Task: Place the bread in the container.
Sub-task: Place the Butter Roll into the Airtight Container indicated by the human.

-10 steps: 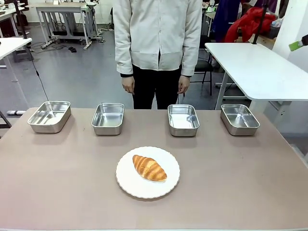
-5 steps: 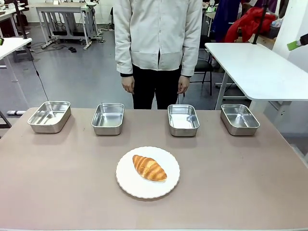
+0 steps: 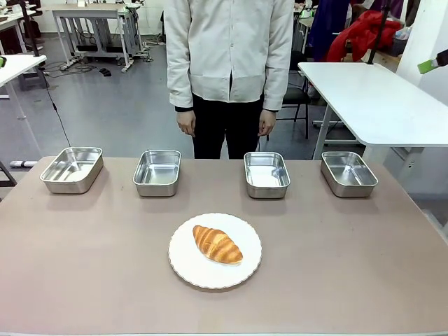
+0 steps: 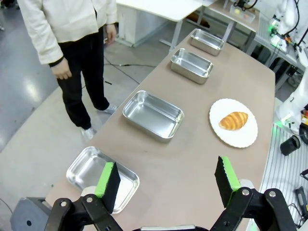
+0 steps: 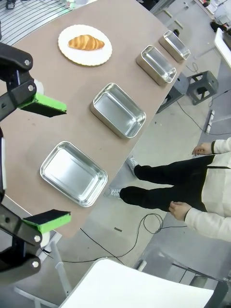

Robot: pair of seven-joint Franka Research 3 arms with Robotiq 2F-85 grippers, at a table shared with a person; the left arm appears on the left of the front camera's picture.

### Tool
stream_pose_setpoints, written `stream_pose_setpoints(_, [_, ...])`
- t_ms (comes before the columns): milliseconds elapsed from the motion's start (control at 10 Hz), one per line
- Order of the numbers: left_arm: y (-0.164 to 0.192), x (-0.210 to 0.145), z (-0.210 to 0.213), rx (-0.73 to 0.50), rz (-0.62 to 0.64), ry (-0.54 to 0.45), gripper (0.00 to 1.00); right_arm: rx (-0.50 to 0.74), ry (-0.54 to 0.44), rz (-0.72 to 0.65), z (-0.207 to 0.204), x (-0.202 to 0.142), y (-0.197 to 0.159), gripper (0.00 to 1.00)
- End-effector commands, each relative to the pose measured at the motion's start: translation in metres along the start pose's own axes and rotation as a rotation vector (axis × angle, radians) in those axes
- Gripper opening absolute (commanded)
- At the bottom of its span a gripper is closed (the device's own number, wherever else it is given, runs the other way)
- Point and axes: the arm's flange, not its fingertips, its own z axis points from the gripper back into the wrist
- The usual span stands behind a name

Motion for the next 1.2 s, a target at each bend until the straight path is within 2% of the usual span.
stream_pose_setpoints(0, [-0.0012,0.0017,0.0013,-0.002,-0.002,0.003,1.0,0.008,-0.005,-0.002,0.0005,0.0004,0.0004,1.0])
stream_pose_setpoints(1100, [0.0,0.0001,0.0001,0.0,0.0,0.0,1.0,0.008,-0.005,-0.002,0.0005,0.0004,0.0004,1.0])
